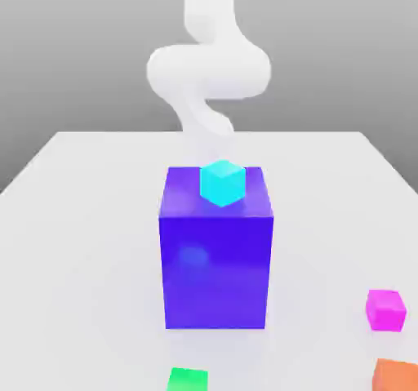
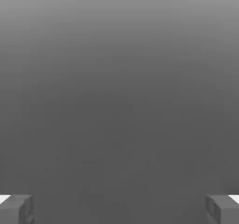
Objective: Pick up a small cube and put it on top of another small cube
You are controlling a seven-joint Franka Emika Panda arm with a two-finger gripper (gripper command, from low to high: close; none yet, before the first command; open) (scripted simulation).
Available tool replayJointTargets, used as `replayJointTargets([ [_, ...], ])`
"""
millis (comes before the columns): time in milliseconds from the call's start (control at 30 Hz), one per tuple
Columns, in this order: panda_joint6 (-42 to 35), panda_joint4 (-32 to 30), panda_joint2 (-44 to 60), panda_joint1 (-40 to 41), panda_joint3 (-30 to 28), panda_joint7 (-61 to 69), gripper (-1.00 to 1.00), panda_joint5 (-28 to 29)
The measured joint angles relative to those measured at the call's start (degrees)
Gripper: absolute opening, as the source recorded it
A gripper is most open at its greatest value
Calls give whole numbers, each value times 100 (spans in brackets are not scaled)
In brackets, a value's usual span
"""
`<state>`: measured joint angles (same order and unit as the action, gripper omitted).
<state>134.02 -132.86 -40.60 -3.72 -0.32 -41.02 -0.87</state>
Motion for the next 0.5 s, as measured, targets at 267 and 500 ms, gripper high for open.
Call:
replayJointTargets([
  [267,720,-347,1701,-1054,79,1588,0,-323],
  [500,1343,-646,3153,-1741,401,2835,0,-441],
])
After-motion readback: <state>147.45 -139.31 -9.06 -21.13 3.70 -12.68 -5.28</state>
